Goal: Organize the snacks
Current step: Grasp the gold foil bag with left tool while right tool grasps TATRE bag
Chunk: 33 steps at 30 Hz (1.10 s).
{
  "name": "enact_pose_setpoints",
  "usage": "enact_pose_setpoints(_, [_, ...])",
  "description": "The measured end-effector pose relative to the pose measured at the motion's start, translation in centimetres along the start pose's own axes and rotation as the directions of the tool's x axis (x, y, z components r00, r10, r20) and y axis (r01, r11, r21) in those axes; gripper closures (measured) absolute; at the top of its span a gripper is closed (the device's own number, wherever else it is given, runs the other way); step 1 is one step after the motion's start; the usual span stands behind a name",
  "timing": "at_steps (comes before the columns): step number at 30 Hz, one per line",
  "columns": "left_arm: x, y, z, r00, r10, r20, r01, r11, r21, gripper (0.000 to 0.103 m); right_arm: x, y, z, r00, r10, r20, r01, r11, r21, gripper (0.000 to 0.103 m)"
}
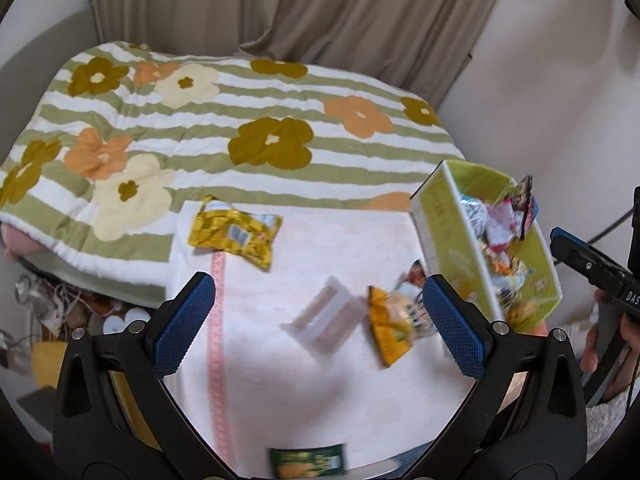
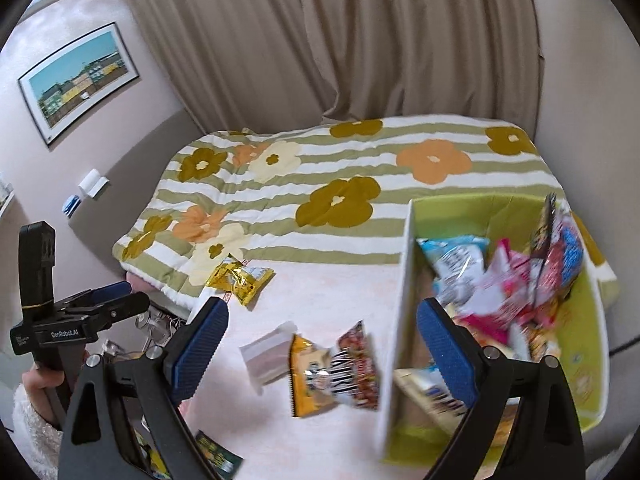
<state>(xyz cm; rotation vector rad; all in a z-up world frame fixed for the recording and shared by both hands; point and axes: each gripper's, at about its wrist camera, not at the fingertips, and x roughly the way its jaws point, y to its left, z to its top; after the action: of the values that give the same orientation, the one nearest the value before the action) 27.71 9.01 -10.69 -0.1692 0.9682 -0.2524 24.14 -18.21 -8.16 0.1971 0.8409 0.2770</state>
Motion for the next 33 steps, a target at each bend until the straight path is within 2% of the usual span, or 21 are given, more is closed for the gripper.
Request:
enact_pose_setpoints(5, [1.6, 3.5, 1.1, 0.998, -0.034, -0.050, 0.038, 0.996, 0.076, 0.000, 1.8, 2.5, -1.4, 0.999, -0.041, -0.008, 0.041, 0.996, 0.084, 0.009])
enact_pose_setpoints(9, [3.8, 5.1, 2.4, 0.993, -0.050, -0.109, 0.072, 0.975, 0.210, 0.000, 3.3, 3.9, -2.6, 0.997, -0.076, -0.027, 0.079, 0.986, 0.144, 0.009])
enact_pose_setpoints(12, [6.1, 6.0, 3.5, 0.986, -0.026, -0.167, 0.082, 0.938, 0.337, 0.000, 4.4, 4.6, -3.5, 0.993, -0.106, -0.049, 0.114, 0.976, 0.185, 0.009])
enact_pose_setpoints(16, [9.5, 6.5, 4.9, 0.969, -0.007, -0.245, 0.127, 0.869, 0.479, 0.000, 5.6, 5.3, -5.1, 0.983, -0.169, -0.075, 0.182, 0.952, 0.244, 0.009])
enact_pose_setpoints(21, [15.0, 5.9, 5.5, 0.945, 0.059, -0.322, 0.179, 0.730, 0.659, 0.000, 8.1, 4.9, -7.9, 0.965, -0.215, -0.148, 0.254, 0.903, 0.347, 0.009])
enact_pose_setpoints(22, [15.8, 5.8, 5.4, 0.941, 0.073, -0.331, 0.184, 0.710, 0.680, 0.000, 8.7, 4.6, -8.3, 0.959, -0.227, -0.171, 0.275, 0.891, 0.360, 0.009])
enact_pose_setpoints(24, [17.6, 5.6, 5.3, 0.932, 0.112, -0.345, 0.192, 0.655, 0.731, 0.001, 9.9, 3.8, -9.0, 0.956, -0.219, -0.196, 0.281, 0.873, 0.398, 0.009])
enact_pose_setpoints(29, [21.1, 4.5, 4.6, 0.906, 0.195, -0.377, 0.239, 0.498, 0.833, 0.001, 11.5, 1.7, -10.6, 0.955, -0.214, -0.204, 0.292, 0.795, 0.532, 0.009])
enact_pose_setpoints(31, [22.2, 4.0, 4.0, 0.900, 0.221, -0.374, 0.255, 0.428, 0.867, 0.001, 11.8, 1.3, -11.2, 0.951, -0.230, -0.206, 0.308, 0.768, 0.561, 0.009])
enact_pose_setpoints(33, [23.2, 3.5, 3.4, 0.894, 0.238, -0.381, 0.279, 0.371, 0.886, 0.003, 12.0, 1.1, -11.5, 0.949, -0.237, -0.206, 0.314, 0.749, 0.584, 0.009])
